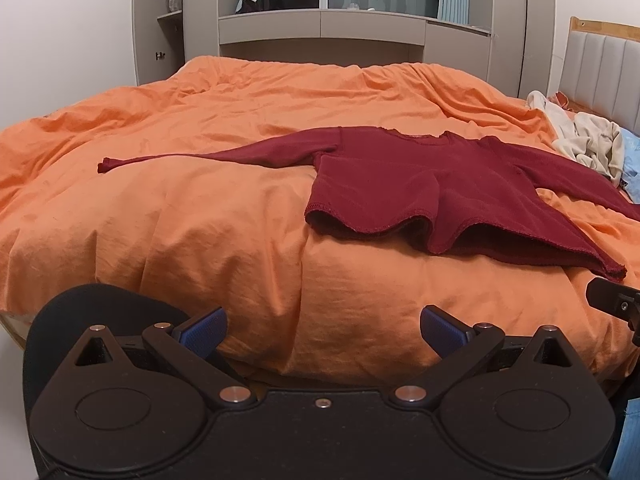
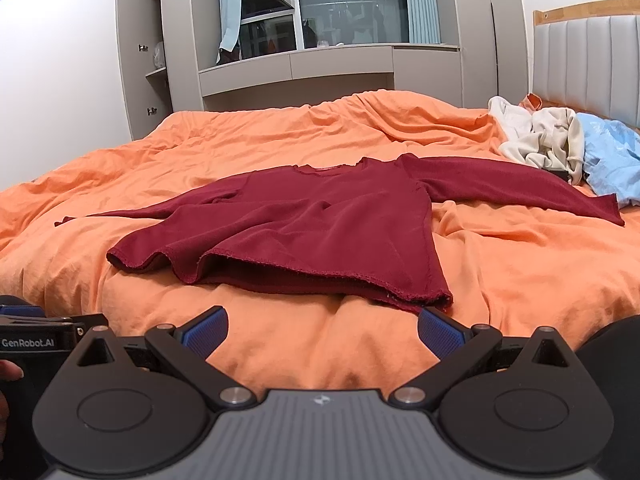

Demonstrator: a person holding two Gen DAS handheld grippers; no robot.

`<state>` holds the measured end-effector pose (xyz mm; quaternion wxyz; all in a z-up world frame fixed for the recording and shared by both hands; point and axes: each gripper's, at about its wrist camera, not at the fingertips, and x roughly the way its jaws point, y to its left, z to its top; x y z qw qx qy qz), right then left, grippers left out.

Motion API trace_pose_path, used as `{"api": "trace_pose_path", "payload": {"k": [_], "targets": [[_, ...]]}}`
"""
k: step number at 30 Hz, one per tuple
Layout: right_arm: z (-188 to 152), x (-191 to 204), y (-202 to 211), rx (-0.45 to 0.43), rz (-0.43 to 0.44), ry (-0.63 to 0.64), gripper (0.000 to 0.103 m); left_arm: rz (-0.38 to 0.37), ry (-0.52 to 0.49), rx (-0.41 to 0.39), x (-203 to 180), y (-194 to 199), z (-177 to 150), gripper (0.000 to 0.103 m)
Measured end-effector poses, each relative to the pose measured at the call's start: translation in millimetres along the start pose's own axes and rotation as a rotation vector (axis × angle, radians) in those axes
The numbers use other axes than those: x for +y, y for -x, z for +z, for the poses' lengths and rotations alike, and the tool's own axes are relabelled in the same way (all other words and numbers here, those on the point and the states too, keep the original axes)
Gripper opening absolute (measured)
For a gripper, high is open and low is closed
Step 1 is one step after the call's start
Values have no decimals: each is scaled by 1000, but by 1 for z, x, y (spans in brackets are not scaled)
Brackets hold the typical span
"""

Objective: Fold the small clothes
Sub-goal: 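Move the right tool toward the cuff of the sweater sleeve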

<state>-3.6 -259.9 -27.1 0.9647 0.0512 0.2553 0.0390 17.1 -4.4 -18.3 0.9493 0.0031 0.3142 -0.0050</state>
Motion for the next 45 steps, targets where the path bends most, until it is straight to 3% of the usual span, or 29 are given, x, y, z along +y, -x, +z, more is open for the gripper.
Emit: {"api": "trace_pose_path", "payload": {"k": [13, 20, 26, 35, 45], "targets": [[54, -18, -20, 32, -42, -54, 103, -7, -11, 47, -18, -23, 42, 103], [88, -37, -50, 96, -135, -54, 103, -24, -21, 68, -39, -46, 84, 103], [106, -54, -75, 102, -212, -1, 103, -45, -22, 77, -61, -78, 123, 103], [133, -106, -117, 111, -280, -32, 103, -67, -68, 65, -111, -137, 176, 103], [148, -158, -163, 130, -297, -87, 103, -79, -98, 107, -153, -201, 200, 103]]}}
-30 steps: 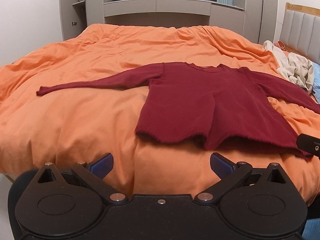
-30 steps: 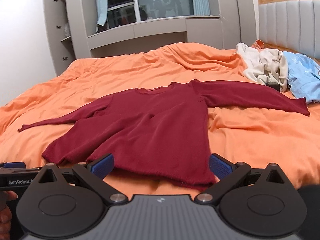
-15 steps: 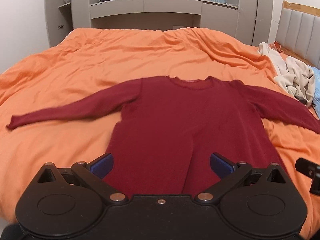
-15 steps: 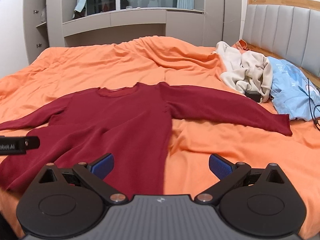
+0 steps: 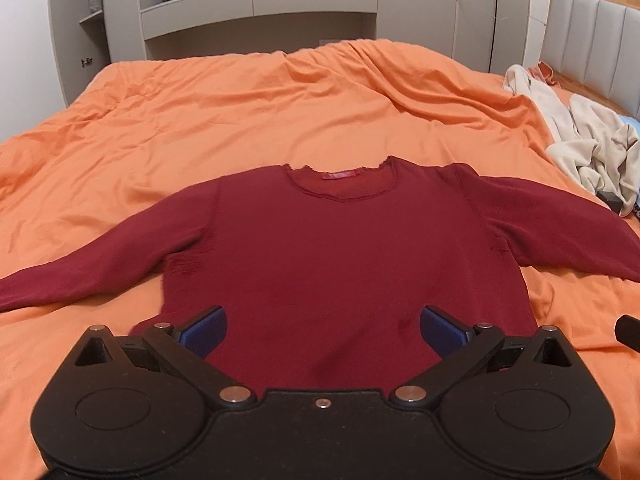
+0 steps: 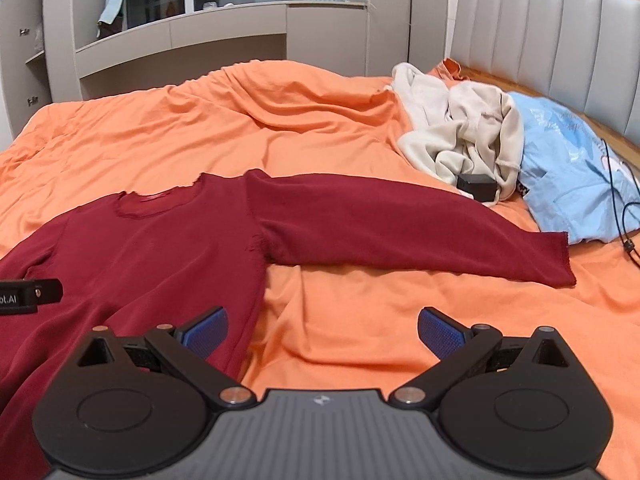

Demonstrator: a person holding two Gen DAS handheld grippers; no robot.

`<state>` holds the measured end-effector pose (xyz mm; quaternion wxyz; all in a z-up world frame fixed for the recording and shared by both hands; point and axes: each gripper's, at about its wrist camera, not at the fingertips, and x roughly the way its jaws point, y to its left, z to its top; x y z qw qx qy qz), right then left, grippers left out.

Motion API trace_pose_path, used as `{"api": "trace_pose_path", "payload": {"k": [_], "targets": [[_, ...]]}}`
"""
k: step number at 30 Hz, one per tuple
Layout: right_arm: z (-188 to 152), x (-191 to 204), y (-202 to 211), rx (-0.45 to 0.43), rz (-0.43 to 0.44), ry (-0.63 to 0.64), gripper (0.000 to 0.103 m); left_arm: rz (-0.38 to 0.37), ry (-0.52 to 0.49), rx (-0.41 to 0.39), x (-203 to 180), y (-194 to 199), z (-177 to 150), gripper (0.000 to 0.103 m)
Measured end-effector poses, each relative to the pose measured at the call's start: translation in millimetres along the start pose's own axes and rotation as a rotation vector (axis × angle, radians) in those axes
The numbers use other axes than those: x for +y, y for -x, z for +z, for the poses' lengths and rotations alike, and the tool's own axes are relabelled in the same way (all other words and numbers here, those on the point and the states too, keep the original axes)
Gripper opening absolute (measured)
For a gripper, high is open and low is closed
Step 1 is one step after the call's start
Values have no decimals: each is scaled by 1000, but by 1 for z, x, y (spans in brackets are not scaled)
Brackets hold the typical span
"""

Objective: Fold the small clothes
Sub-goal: 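Move the right tool toward the cuff of the sweater sleeve, then close the right tool on the dark red sleeve cuff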

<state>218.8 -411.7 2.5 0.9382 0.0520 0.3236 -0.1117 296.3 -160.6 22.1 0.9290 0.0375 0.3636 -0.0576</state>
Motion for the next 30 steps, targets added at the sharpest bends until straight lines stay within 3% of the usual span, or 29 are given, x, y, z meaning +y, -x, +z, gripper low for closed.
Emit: {"api": "trace_pose_path", "payload": {"k": [7, 12, 21, 26, 30], "targets": [[13, -25, -40, -15, -2, -73, 103, -32, -41, 9, -25, -38, 12, 103], [18, -61, -68, -83, 14, -199, 103, -22, -90, 21, -50, -63, 18, 103], [17, -107, -96, -146, -66, -305, 103, -19, -122, 49, -75, -89, 19, 103], [18, -126, -110, -117, -189, -352, 103, -16, -141, 51, -85, -97, 19, 103], [17, -144, -118, -113, -235, -387, 103, -11, -141, 61, -89, -102, 20, 103]]}}
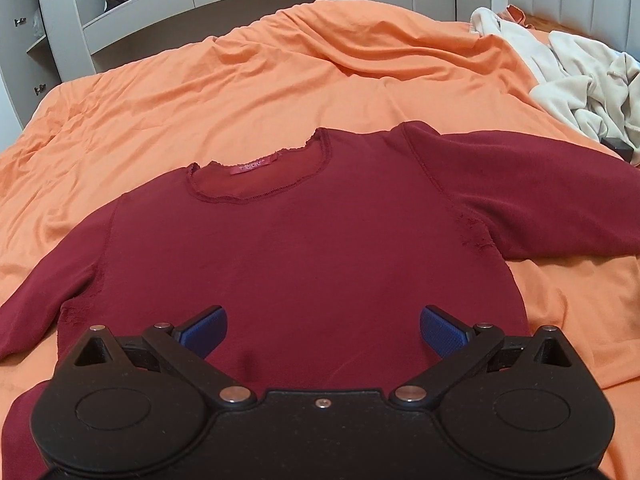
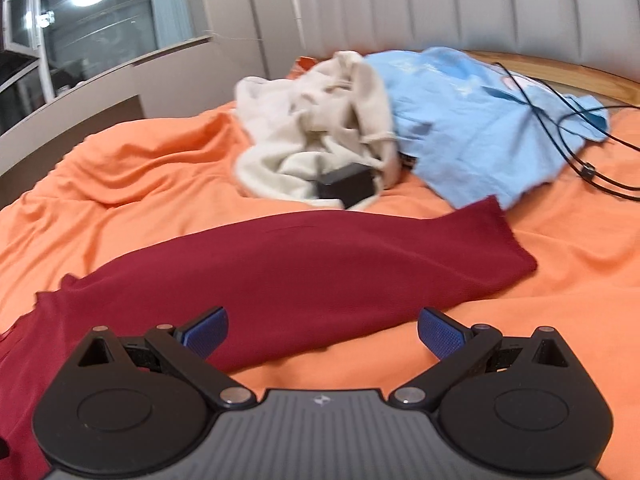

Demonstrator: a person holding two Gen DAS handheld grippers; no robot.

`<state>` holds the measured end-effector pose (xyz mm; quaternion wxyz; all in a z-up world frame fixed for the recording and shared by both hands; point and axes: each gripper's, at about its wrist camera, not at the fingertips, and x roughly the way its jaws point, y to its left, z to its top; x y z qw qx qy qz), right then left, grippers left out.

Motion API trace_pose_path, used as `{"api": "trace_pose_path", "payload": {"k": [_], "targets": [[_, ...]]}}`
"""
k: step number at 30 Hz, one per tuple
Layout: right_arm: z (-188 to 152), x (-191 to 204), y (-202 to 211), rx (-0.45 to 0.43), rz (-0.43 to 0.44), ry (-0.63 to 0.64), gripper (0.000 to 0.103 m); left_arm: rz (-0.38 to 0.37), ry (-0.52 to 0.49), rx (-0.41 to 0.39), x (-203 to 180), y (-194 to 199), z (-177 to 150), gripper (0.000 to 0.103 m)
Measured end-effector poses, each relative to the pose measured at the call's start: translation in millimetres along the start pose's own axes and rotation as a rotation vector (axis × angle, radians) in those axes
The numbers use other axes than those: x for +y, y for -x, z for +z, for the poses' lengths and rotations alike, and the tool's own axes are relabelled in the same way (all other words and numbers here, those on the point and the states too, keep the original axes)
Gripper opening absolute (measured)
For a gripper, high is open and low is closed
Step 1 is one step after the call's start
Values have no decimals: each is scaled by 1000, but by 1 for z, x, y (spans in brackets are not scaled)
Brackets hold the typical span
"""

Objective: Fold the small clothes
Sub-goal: 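Close the right tool on the dark red sleeve cuff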

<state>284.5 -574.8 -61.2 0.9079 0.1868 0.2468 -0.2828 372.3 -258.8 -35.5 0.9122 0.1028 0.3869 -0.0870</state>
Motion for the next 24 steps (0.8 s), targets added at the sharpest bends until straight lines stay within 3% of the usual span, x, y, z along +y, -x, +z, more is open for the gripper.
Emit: {"api": "trace_pose_path", "payload": {"k": [11, 19, 24], "targets": [[3, -26, -22, -28, -103, -121, 102, -1, 7, 19, -8, -15, -1, 103], [3, -24, -22, -29, -35, -148, 92, -7, 17, 43, -6, -22, -2, 103], [7, -39, -26, -32, -50, -216, 85, -36, 44, 52, 3, -15, 1, 103]]}}
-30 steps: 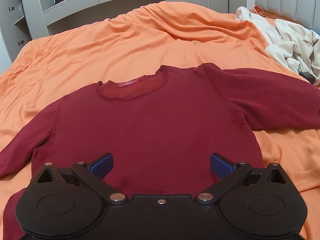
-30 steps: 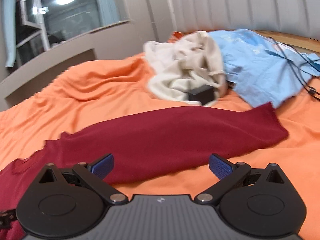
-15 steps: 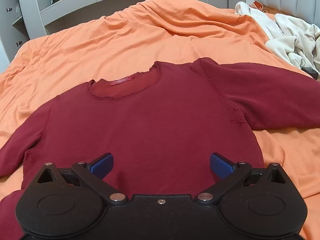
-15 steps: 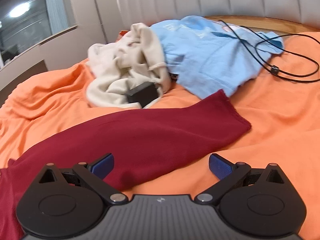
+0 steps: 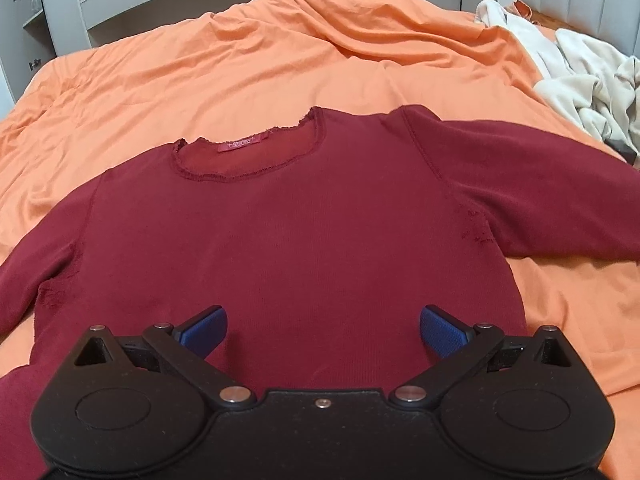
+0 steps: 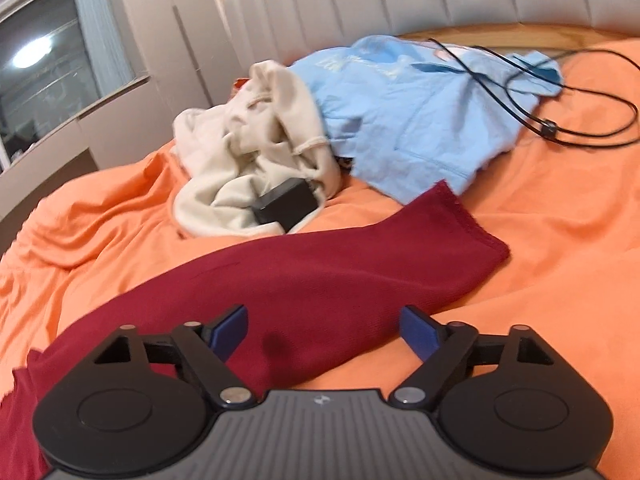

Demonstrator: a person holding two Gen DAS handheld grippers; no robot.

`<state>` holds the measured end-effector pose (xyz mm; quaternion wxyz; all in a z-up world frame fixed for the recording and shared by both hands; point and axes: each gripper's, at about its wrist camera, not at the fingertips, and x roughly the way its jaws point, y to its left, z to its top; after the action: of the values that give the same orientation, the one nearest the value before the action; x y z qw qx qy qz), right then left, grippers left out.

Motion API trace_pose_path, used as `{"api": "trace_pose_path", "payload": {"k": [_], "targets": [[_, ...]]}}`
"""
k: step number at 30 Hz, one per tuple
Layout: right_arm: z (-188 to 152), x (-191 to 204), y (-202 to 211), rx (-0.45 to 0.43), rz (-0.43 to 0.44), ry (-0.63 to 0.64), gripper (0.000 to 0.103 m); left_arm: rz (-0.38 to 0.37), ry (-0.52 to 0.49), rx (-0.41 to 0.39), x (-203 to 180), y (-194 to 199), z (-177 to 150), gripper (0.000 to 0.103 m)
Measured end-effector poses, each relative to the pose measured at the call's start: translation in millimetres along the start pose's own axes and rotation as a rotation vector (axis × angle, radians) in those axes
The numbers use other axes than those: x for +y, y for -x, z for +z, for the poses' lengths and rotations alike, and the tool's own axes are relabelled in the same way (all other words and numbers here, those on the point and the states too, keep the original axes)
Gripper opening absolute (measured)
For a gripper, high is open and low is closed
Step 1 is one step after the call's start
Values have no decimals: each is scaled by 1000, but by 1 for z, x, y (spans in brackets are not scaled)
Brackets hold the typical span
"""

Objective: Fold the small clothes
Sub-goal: 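Close the right tool on the dark red sleeve cuff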

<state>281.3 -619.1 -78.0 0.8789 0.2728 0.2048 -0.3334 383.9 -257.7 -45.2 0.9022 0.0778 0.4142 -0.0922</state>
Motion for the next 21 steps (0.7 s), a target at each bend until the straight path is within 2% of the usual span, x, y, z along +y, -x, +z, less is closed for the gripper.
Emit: {"api": "trace_pose_path", "payload": {"k": [7, 13, 15, 18, 20, 21], "targets": [[5, -20, -14, 5, -62, -77, 84, 10, -12, -2, 16, 14, 8, 103], [9, -37, -26, -11, -67, -160, 74, 33, 31, -29, 53, 25, 10, 103], [9, -40, -29, -28, -73, -176, 67, 43, 30, -52, 67, 30, 8, 103], [10, -45, -29, -38, -72, -210, 46, 59, 27, -78, 90, 34, 2, 103], [10, -45, -27, -55, -55, -210, 21, 71, 37, -76, 106, 32, -4, 103], [11, -44, -26, -61, -48, -206, 16, 71, 44, -74, 114, 31, -7, 103]]}}
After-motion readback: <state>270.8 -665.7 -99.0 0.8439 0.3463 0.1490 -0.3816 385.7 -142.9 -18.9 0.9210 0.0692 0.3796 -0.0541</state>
